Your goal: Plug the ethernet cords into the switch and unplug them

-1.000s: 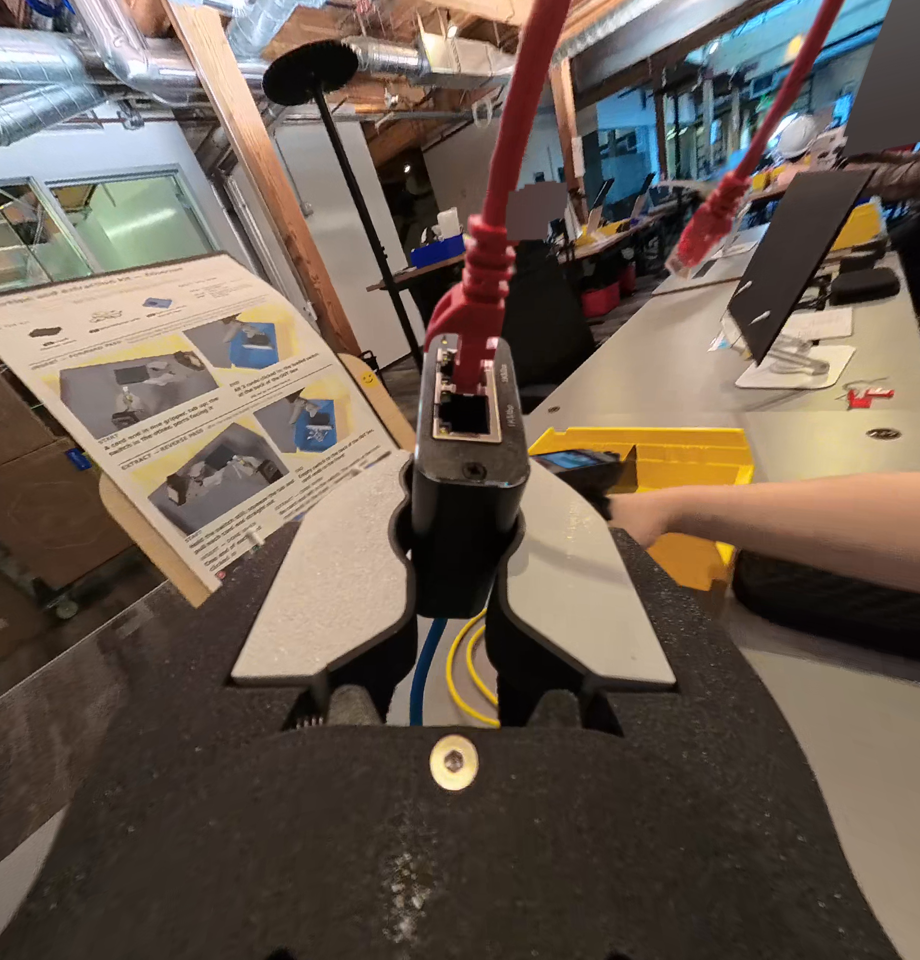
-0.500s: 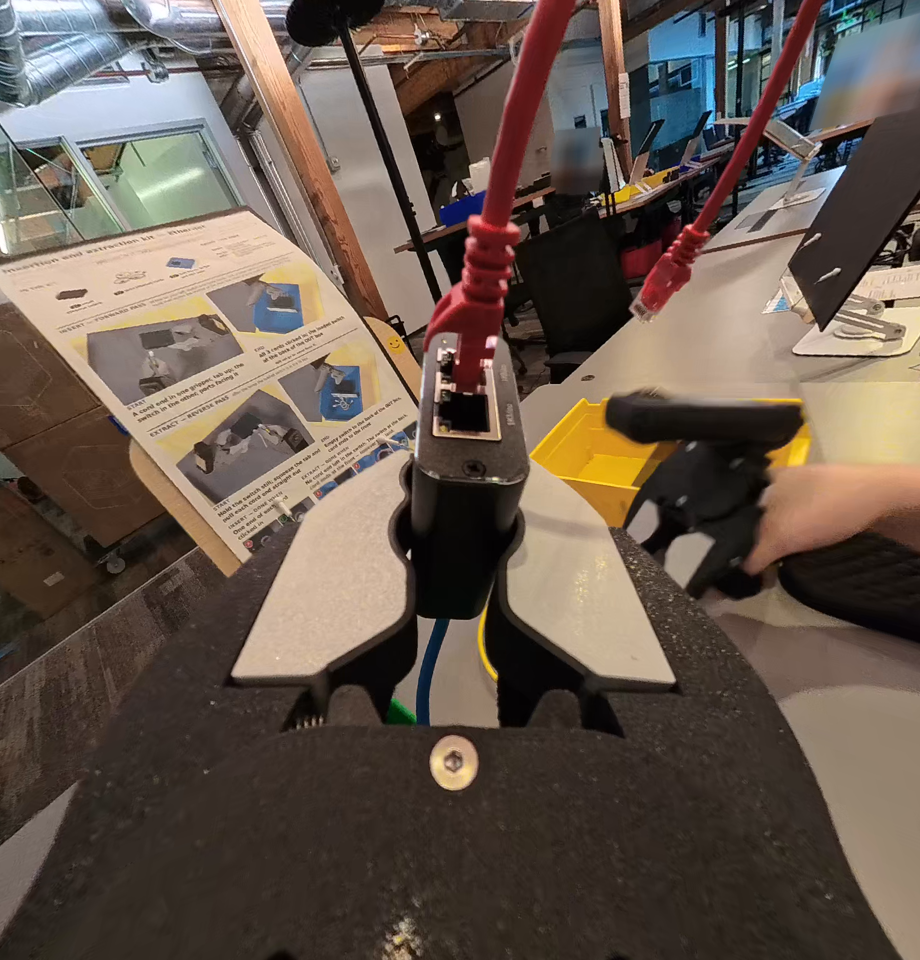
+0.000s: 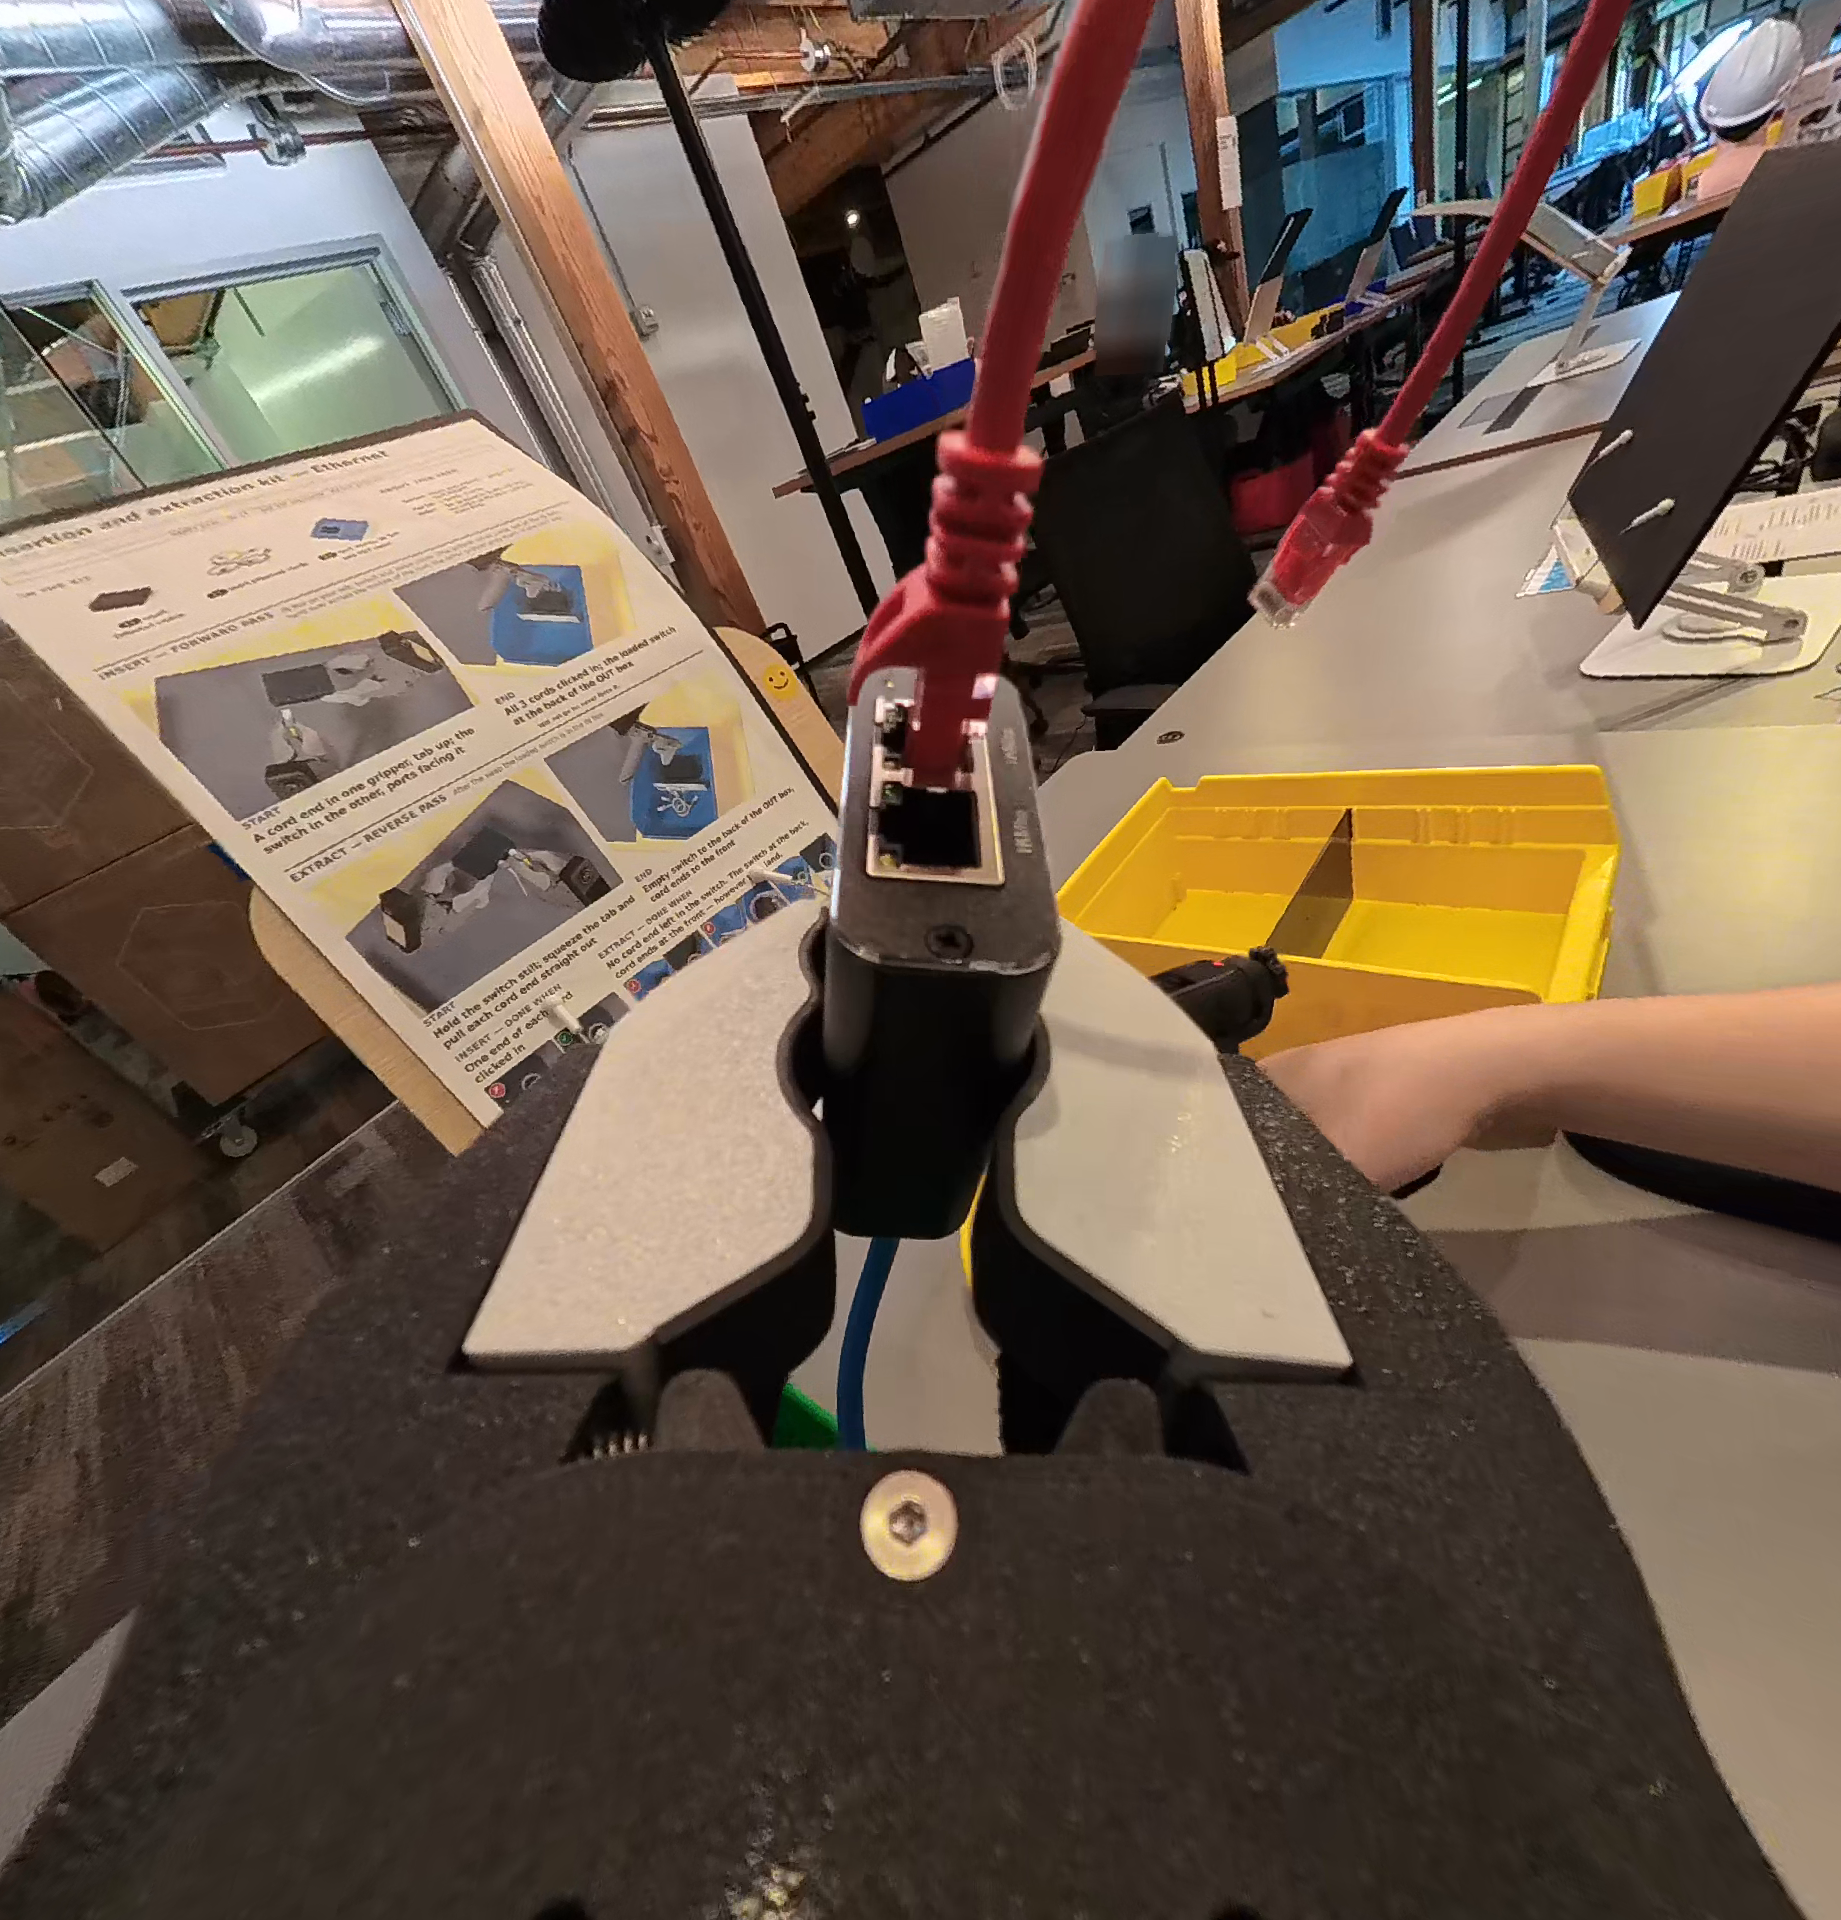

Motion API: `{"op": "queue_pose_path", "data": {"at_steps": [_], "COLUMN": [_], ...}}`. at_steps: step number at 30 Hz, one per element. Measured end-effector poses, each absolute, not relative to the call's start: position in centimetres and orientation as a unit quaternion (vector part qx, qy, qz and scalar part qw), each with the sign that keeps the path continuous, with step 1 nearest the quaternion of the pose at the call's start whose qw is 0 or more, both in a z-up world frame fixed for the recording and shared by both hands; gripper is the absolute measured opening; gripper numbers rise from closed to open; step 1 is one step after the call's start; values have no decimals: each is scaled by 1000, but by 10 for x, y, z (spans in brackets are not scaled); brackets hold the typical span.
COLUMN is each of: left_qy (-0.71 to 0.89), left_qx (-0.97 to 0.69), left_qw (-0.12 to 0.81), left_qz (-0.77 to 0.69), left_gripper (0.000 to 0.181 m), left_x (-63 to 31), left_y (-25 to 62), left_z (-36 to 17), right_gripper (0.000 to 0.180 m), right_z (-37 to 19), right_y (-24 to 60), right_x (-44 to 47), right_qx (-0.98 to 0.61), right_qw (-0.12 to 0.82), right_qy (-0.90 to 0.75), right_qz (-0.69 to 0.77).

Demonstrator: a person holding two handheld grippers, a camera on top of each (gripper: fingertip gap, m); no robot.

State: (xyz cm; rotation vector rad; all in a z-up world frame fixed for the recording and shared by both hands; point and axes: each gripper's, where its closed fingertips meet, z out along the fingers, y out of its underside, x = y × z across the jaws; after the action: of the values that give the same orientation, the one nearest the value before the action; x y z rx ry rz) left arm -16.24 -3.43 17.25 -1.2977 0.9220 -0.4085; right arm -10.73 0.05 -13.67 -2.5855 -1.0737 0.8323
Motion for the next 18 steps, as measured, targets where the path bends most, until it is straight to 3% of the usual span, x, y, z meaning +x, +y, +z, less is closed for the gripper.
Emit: {"op": "queue_pose_path", "data": {"at_steps": [10,18], "left_qy": [429,440], "left_qx": [-578,-581], "left_qw": [670,664], "left_qz": [-181,-166], "left_gripper": [26,27], "left_x": [-152,-143], "left_y": [-30,-31], "left_z": [162,158], "right_gripper": [9,8], "right_z": [-127,-149], "right_y": [13,27], "right_x": [-87,-30], "right_qx": [-889,-941], "right_qw": [135,120], "right_qy": [-332,-279], "right_qz": [285,147]}}
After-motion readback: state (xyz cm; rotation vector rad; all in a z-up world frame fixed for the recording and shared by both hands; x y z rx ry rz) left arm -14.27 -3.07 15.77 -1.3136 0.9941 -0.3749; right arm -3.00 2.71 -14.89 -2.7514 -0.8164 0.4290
